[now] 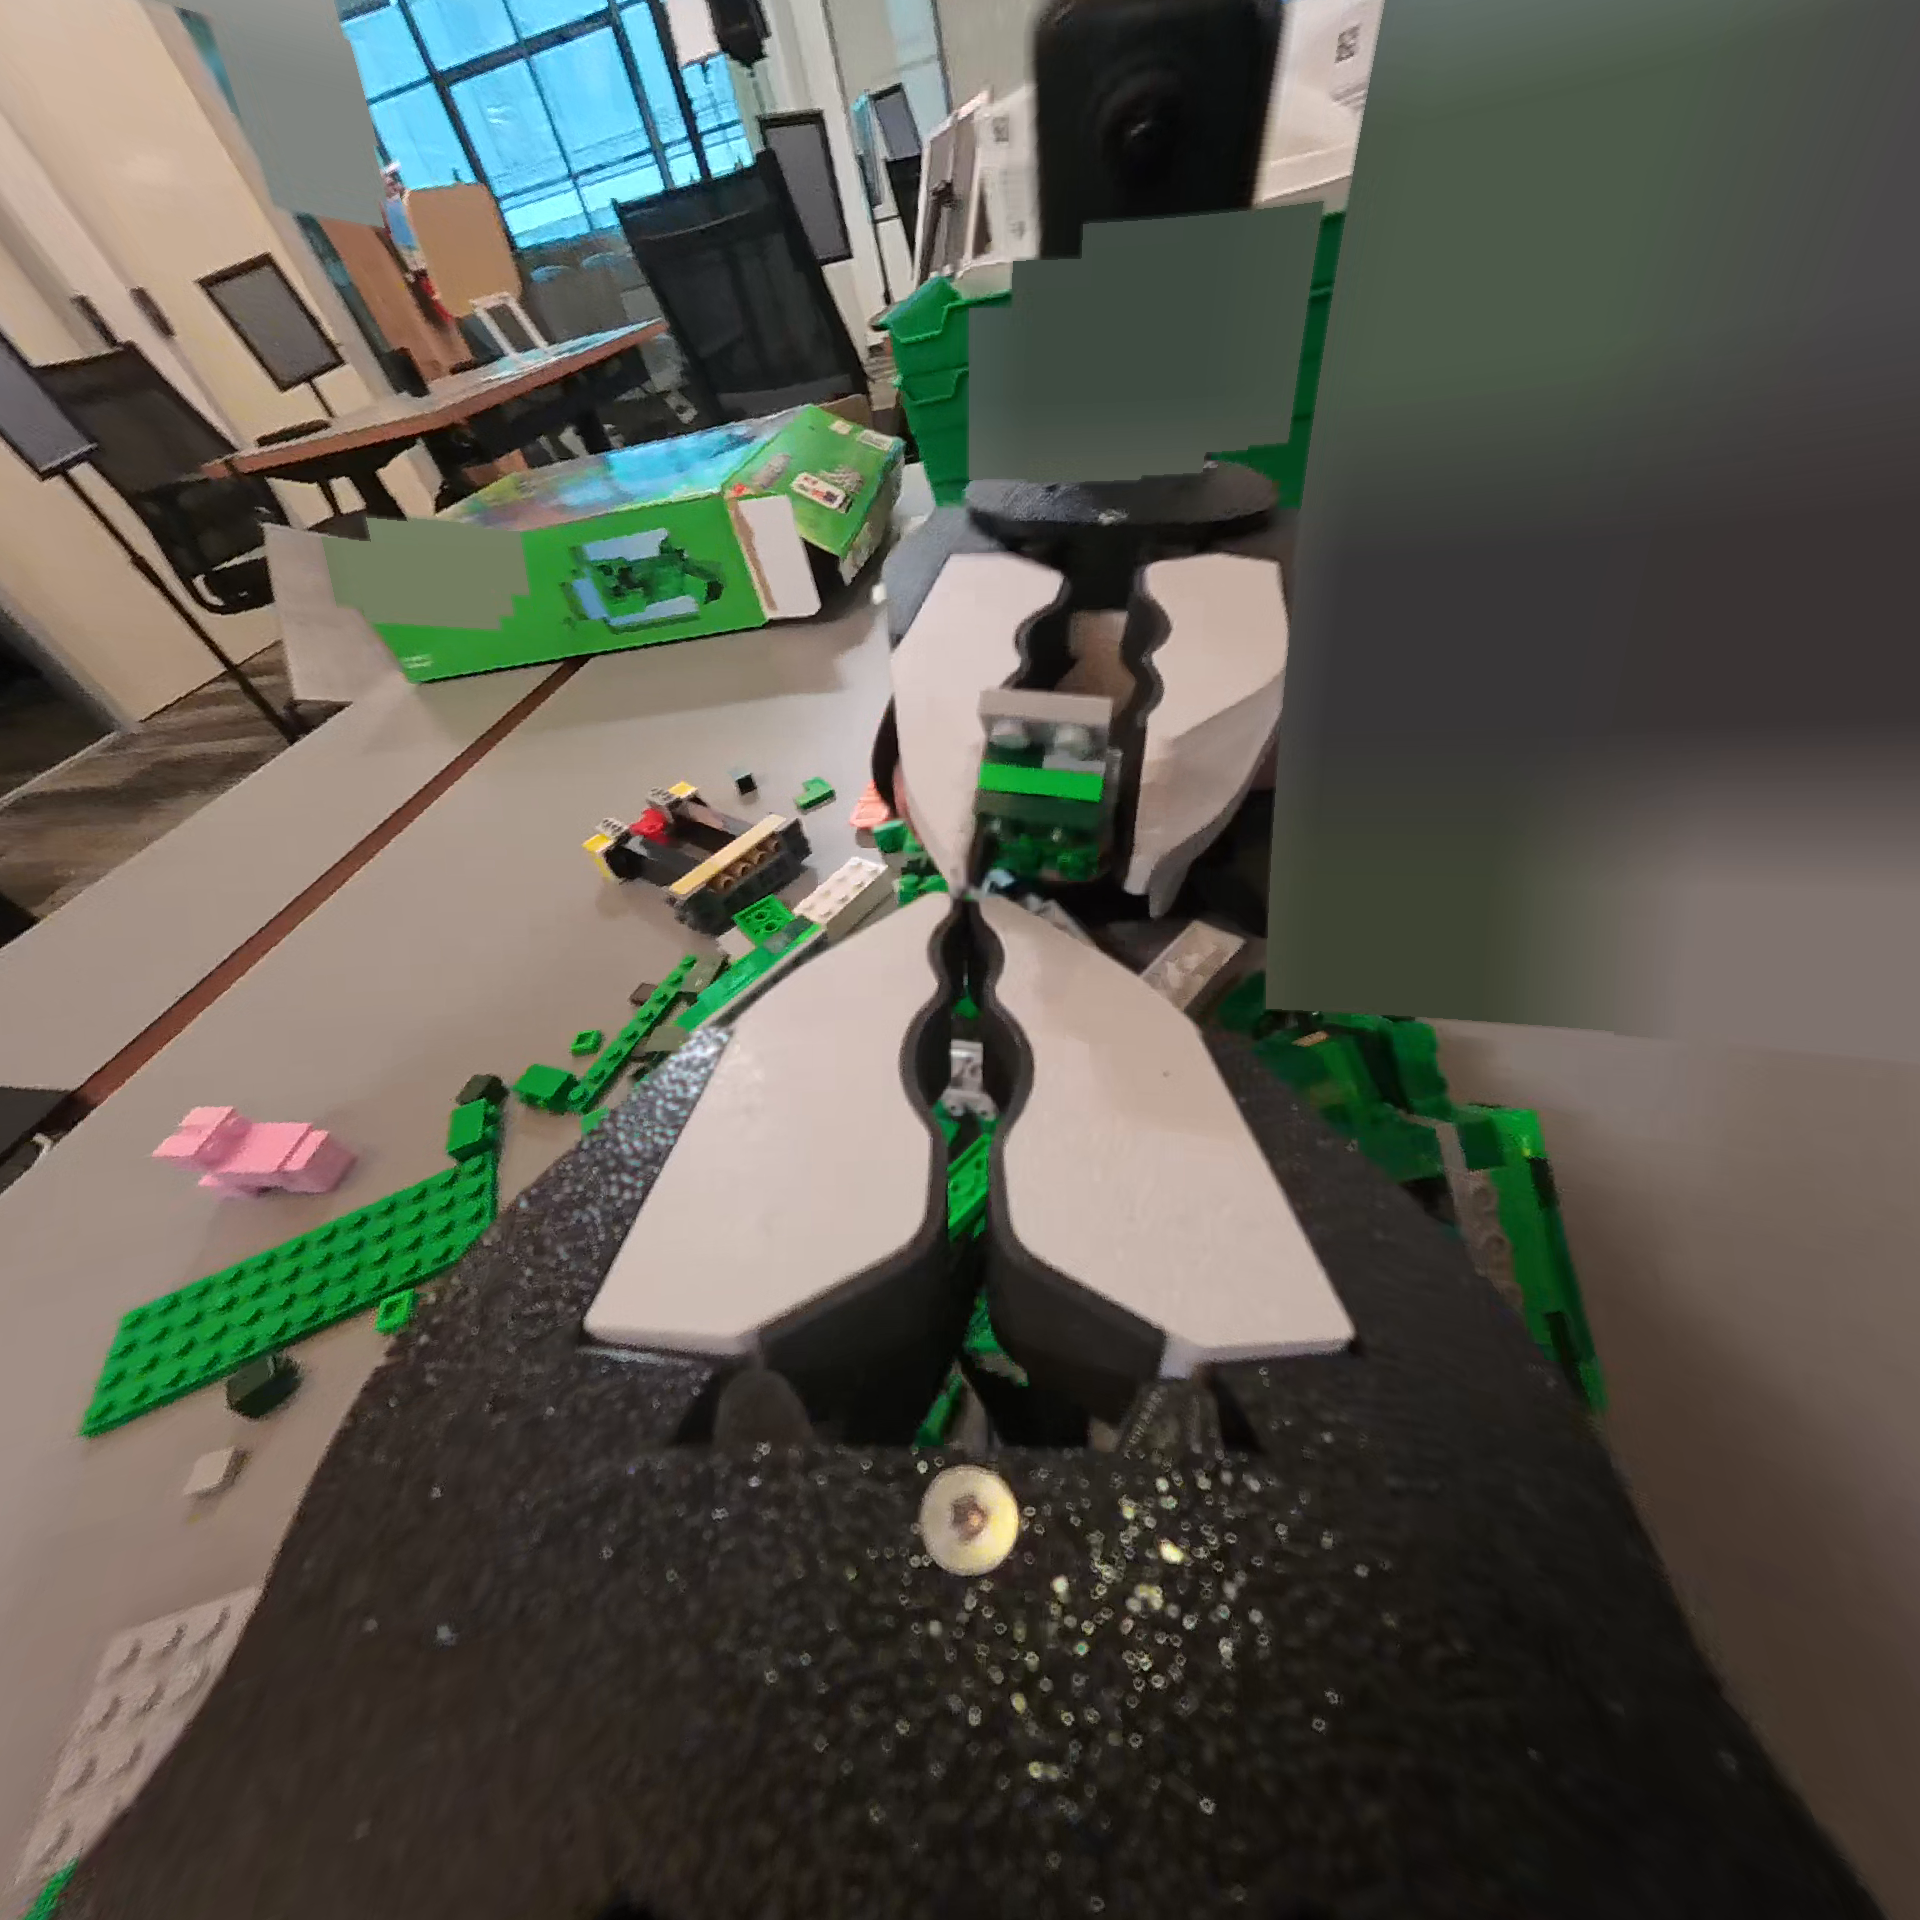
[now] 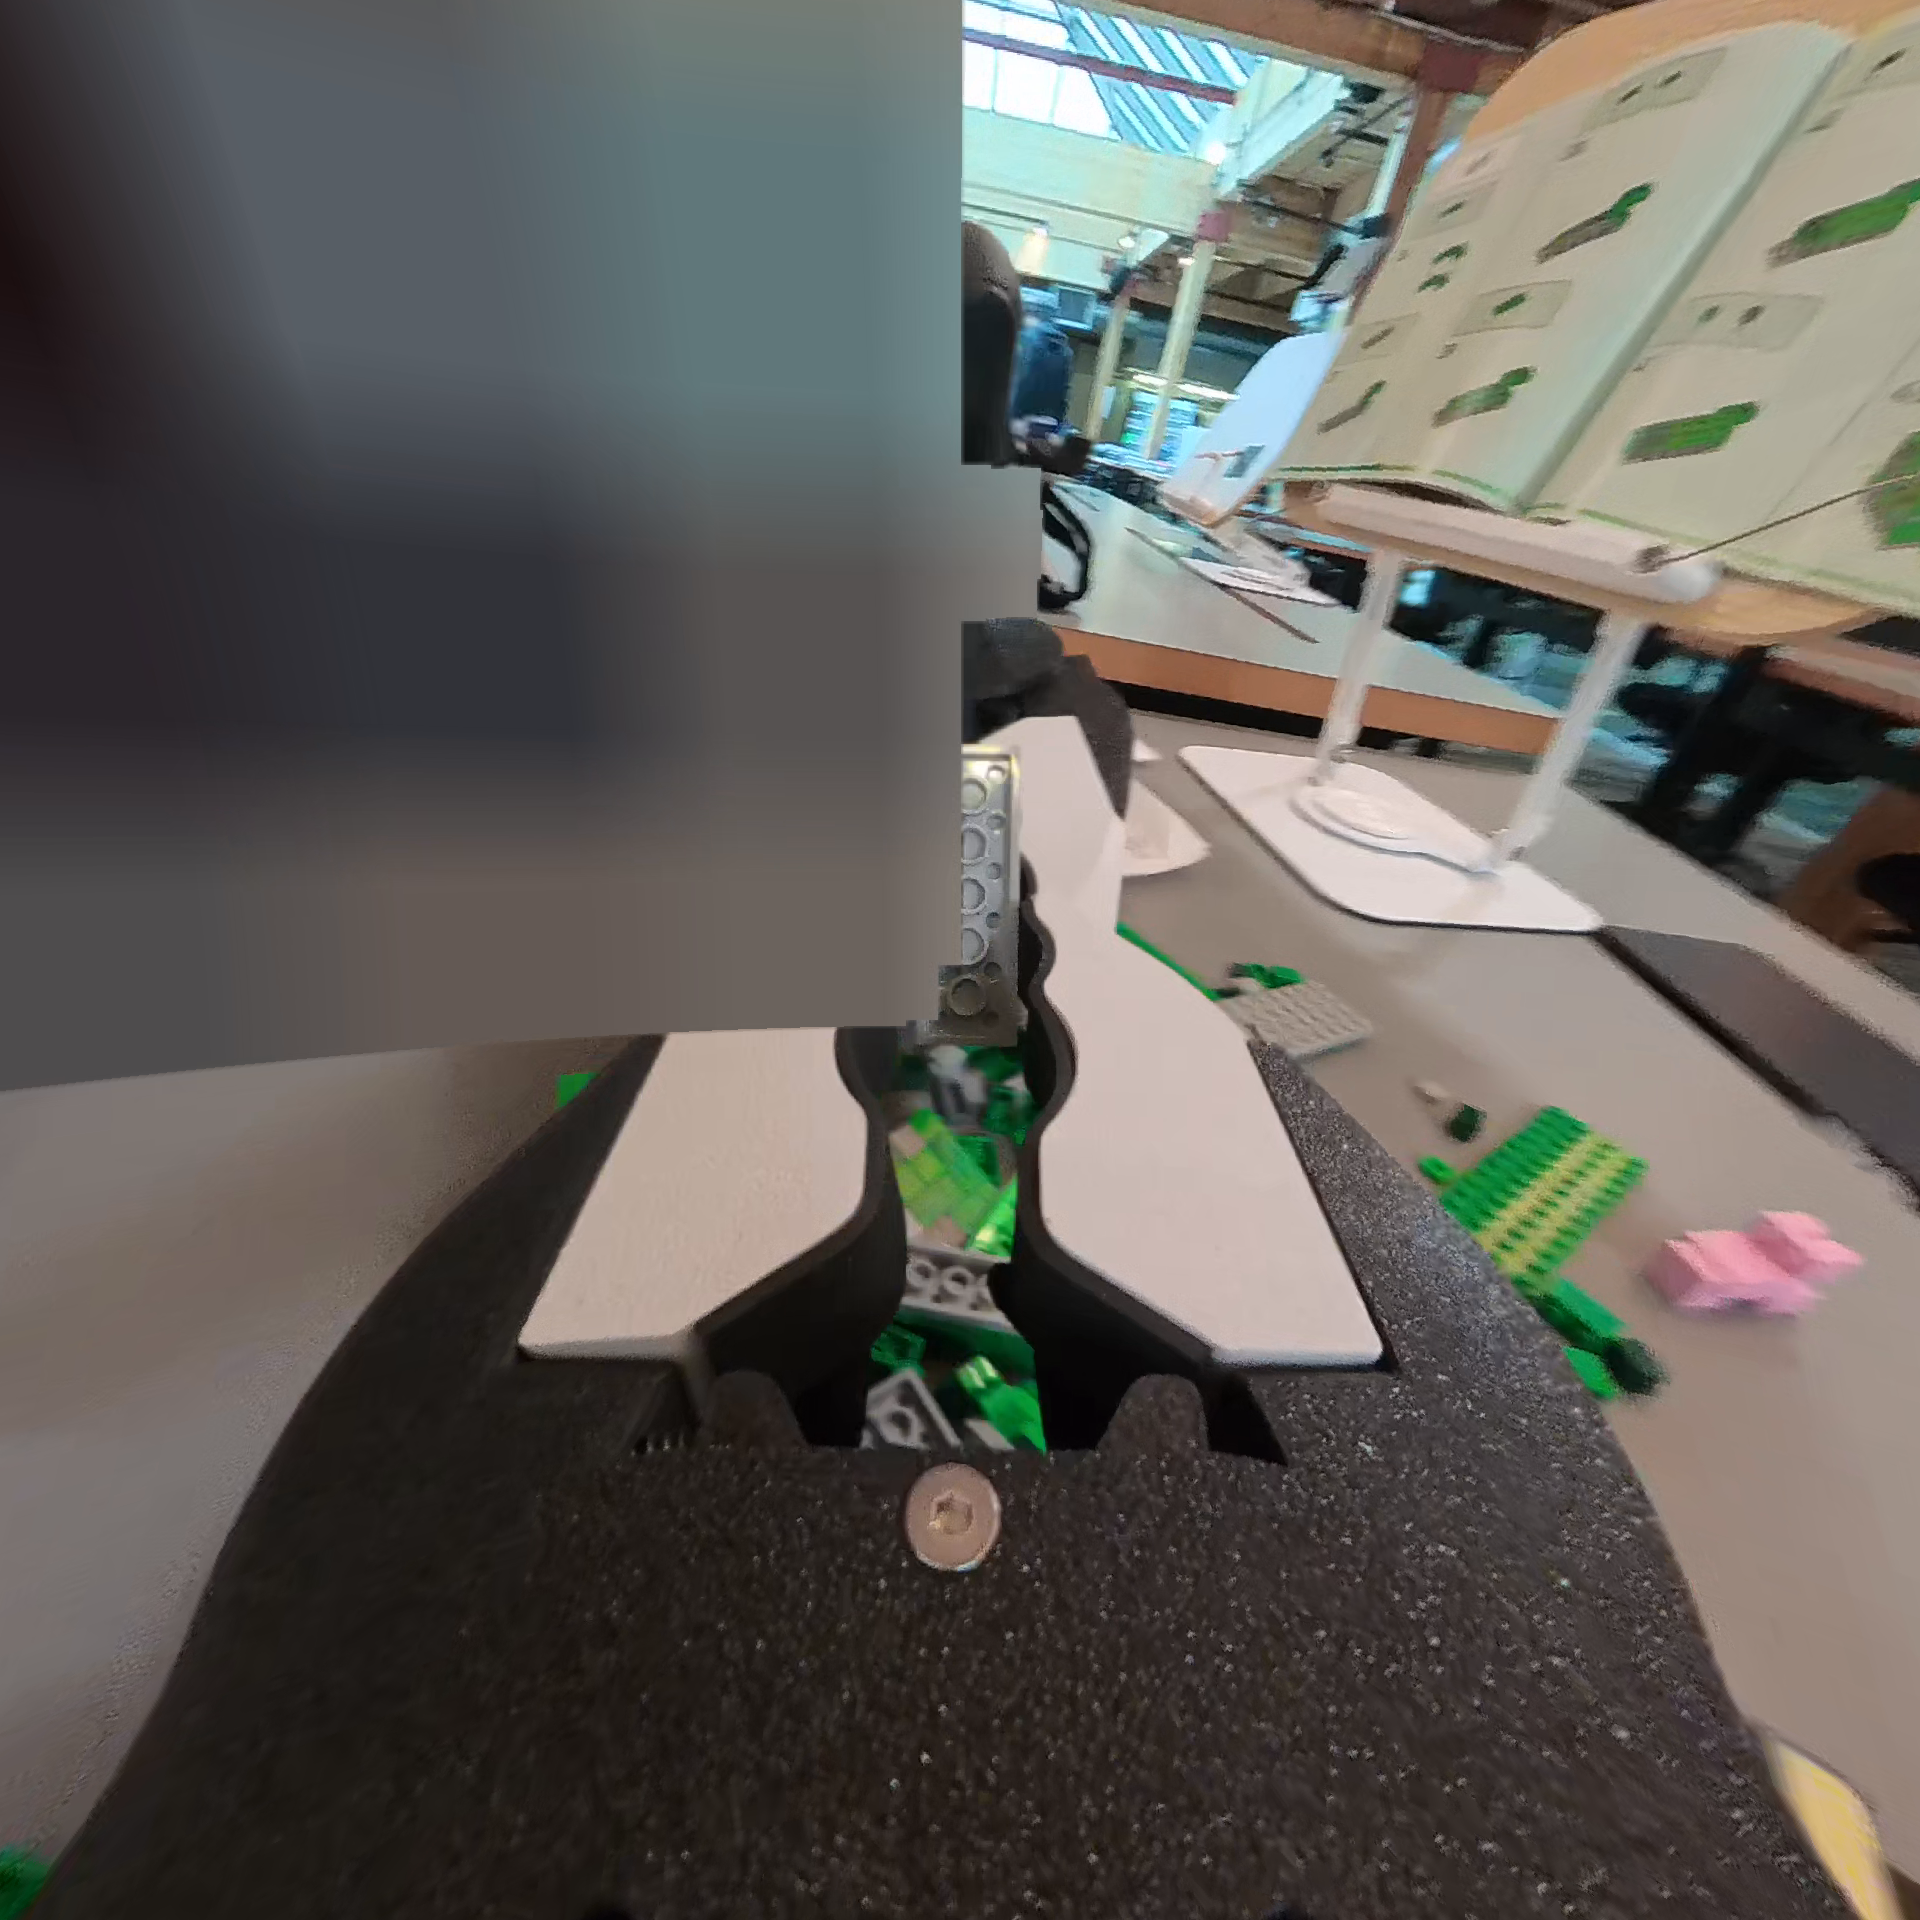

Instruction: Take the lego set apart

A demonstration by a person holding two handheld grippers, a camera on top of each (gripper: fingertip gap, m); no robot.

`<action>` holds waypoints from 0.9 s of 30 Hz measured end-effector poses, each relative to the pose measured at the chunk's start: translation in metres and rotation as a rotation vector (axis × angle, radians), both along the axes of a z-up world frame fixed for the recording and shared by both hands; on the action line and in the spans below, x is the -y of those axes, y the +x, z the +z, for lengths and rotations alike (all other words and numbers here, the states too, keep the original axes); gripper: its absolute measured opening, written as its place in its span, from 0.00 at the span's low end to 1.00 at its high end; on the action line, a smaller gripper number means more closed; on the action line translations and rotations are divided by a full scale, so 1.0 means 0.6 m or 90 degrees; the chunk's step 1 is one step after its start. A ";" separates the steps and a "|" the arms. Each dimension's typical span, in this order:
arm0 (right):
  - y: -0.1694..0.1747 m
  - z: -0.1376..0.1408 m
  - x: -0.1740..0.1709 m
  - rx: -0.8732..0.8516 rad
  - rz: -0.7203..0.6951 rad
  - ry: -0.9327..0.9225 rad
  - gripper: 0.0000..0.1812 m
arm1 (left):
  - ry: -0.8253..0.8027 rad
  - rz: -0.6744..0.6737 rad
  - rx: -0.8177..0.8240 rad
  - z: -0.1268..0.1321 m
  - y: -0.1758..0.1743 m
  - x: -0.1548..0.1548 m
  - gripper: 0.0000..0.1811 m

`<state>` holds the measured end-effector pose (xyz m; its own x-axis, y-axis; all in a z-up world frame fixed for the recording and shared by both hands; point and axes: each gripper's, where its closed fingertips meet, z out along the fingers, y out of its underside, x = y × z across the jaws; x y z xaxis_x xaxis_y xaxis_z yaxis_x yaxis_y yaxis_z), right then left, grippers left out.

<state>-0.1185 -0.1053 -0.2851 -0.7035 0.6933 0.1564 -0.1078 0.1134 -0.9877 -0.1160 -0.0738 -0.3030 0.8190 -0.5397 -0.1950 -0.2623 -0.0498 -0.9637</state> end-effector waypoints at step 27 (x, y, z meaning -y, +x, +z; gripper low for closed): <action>-0.015 -0.031 -0.066 -0.163 -0.276 0.502 0.23 | 0.155 0.085 -0.327 -0.003 -0.037 0.004 0.01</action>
